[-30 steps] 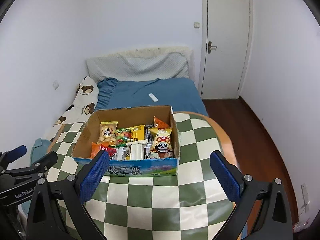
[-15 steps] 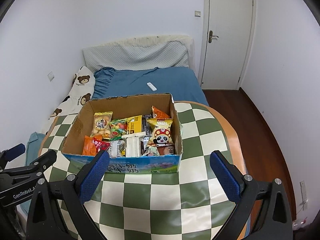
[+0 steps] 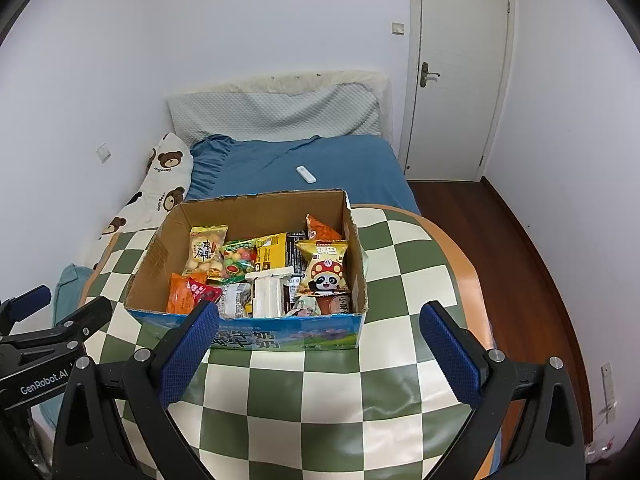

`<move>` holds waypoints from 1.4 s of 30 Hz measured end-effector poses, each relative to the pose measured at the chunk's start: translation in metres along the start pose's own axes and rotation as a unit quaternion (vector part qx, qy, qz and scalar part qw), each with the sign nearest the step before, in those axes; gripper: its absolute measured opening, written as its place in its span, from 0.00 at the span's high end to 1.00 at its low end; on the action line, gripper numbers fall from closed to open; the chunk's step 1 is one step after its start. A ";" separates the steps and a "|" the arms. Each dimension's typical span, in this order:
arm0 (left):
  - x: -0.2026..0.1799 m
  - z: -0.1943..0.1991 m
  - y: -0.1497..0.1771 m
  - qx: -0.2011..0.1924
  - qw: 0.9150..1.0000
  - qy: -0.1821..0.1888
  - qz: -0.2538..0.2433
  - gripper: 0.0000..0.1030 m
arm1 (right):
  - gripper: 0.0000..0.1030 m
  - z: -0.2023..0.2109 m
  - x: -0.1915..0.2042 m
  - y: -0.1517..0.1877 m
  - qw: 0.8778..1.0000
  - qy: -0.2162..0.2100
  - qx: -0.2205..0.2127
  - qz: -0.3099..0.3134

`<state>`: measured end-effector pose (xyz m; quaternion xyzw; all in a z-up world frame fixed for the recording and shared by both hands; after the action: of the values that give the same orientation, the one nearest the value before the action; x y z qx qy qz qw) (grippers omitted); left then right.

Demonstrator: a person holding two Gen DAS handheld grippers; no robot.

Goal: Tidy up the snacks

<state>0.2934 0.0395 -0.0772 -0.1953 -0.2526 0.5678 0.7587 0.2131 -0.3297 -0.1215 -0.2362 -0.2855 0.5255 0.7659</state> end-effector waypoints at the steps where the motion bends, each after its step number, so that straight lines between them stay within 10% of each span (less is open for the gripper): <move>1: 0.000 0.000 0.000 0.000 1.000 0.000 -0.001 0.01 | 0.01 0.002 0.000 0.001 1.000 0.000 0.001 -0.002; 42: -0.007 0.009 -0.007 -0.011 1.000 0.005 -0.016 0.01 | 0.01 -0.001 0.000 0.000 1.000 -0.012 0.005 -0.006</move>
<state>0.2913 0.0314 -0.0671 -0.2020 -0.2581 0.5519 0.7668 0.2141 -0.3294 -0.1222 -0.2241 -0.2936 0.5248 0.7669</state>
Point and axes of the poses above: each gripper's, at about its wrist camera, not at the fingertips, and z roughly against the way its jaws point, x to its left, y to its underside, the point moved 10 cm from there along -z, roughly the way its jaws point, and after that the axes turned 14 degrees about -z, right-handed, at the moved point
